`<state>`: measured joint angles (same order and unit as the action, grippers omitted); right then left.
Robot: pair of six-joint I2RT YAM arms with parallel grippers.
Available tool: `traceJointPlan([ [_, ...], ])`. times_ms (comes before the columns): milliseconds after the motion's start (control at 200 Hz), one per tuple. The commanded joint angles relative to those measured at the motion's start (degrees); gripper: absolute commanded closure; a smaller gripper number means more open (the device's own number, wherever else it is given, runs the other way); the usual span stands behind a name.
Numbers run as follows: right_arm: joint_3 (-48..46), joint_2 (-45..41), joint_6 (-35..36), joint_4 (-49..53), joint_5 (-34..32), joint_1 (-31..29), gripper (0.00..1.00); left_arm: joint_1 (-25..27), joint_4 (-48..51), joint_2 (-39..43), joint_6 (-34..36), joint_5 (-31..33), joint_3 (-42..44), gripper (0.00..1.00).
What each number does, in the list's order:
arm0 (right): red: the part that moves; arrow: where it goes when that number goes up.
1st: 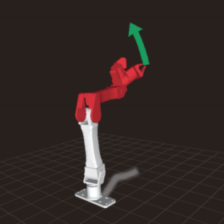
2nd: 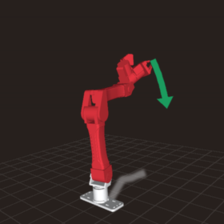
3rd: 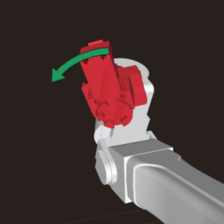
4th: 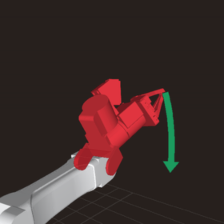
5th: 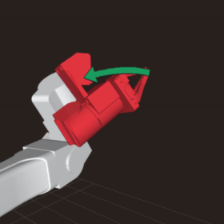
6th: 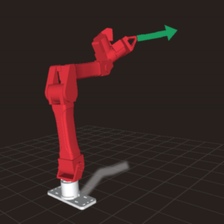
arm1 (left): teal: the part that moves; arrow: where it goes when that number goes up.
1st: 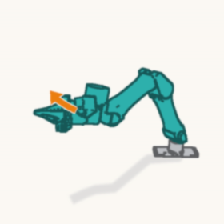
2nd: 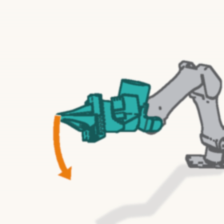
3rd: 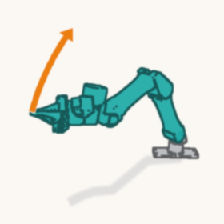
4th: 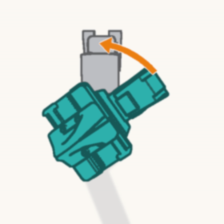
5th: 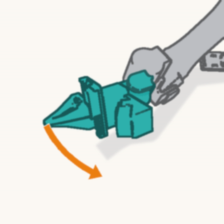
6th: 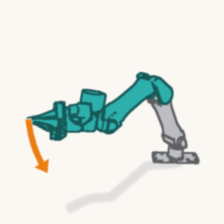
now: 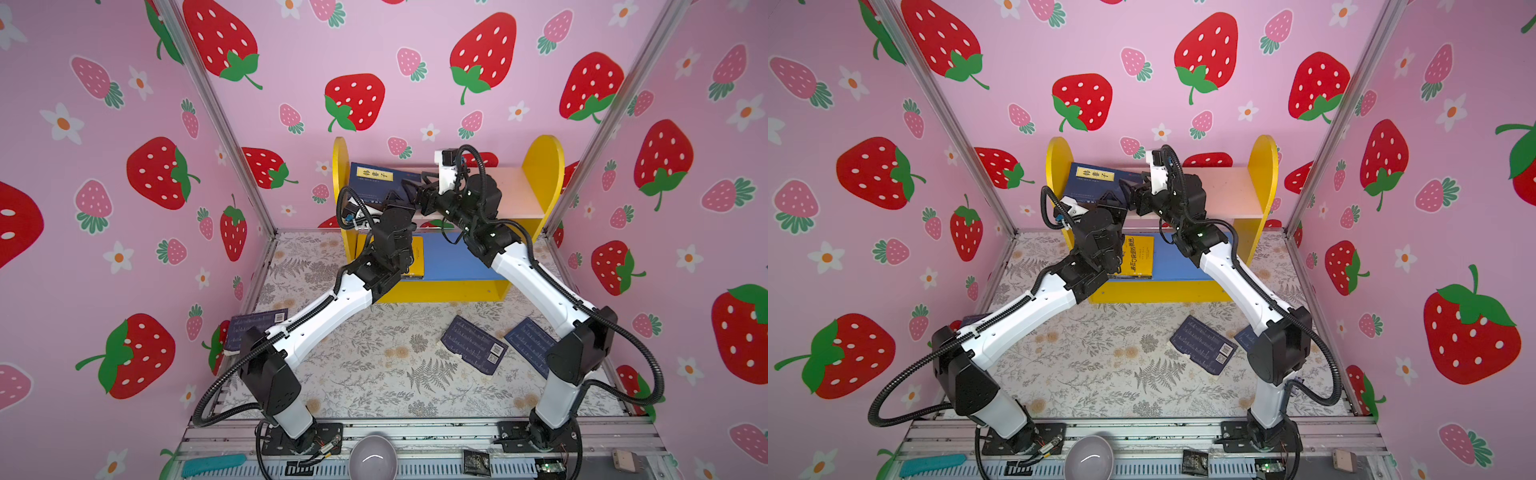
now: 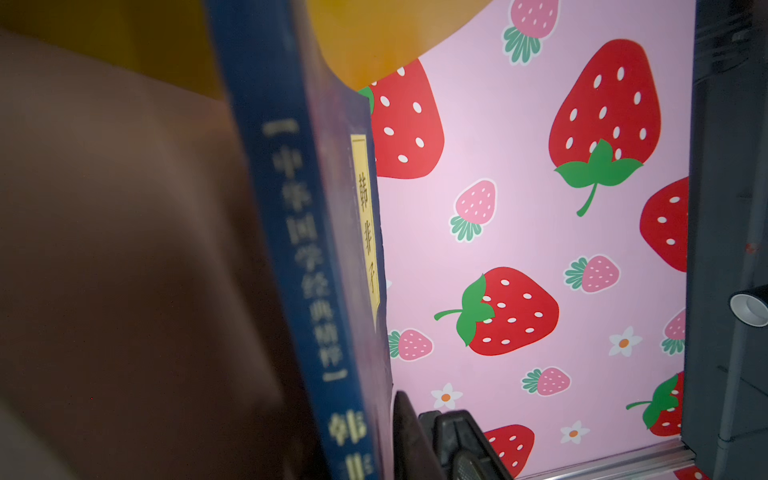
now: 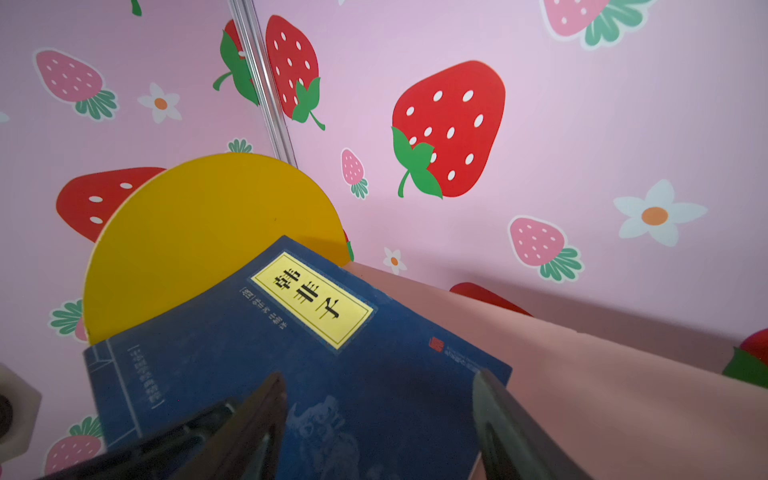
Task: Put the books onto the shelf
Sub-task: 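Lower the navy-blue book flat onto the pink upper shelf with both grippers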
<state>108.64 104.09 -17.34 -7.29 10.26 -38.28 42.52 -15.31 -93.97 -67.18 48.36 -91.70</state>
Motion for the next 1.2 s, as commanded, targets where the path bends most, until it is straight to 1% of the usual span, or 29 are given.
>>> traceJointPlan([
  [0, 1.88, 0.23, 0.83, 1.18, -0.77, -0.30, 0.28, -0.04, -1.41, 1.98, -0.77, 0.90, 1.34, 0.79],
  [135, 1.88, 0.24, 0.56, 1.00, 0.39, -0.47, 0.28, 0.00, -2.16, 2.90, -0.52, -0.17, 2.79, 0.79],
  [470, 1.26, -0.40, 0.51, 1.21, -0.16, -0.74, 0.29, 0.02, -1.86, 4.13, -2.19, -1.55, 5.11, 0.75],
  [620, 1.24, -0.17, 0.40, 1.11, -0.55, -0.83, 0.29, 0.03, -1.32, 4.47, -2.56, -2.34, 5.68, 0.58],
  [805, 1.14, 0.56, 0.21, 1.64, -1.03, -0.83, 0.30, 0.02, -1.70, 6.45, -2.70, -2.72, 8.16, 0.50],
  [925, 1.31, 0.86, 0.24, 1.55, -1.18, -0.96, 0.30, 0.06, 0.35, 7.12, -2.78, -2.15, 8.29, 0.37],
  [1025, 1.30, 1.45, 0.62, 2.38, -2.19, -1.13, 0.31, -0.16, 2.06, 8.12, -2.67, -2.67, 8.79, 0.29],
  [1120, 1.53, 2.57, 1.52, 4.08, -3.87, -1.33, 0.33, -0.15, 4.19, 8.76, -2.21, -3.46, 8.67, 0.25],
  [1195, 2.29, 3.59, 2.61, 5.23, -3.58, -1.49, 0.35, -0.27, 5.18, 8.65, -1.80, -3.92, 8.36, 0.24],
])
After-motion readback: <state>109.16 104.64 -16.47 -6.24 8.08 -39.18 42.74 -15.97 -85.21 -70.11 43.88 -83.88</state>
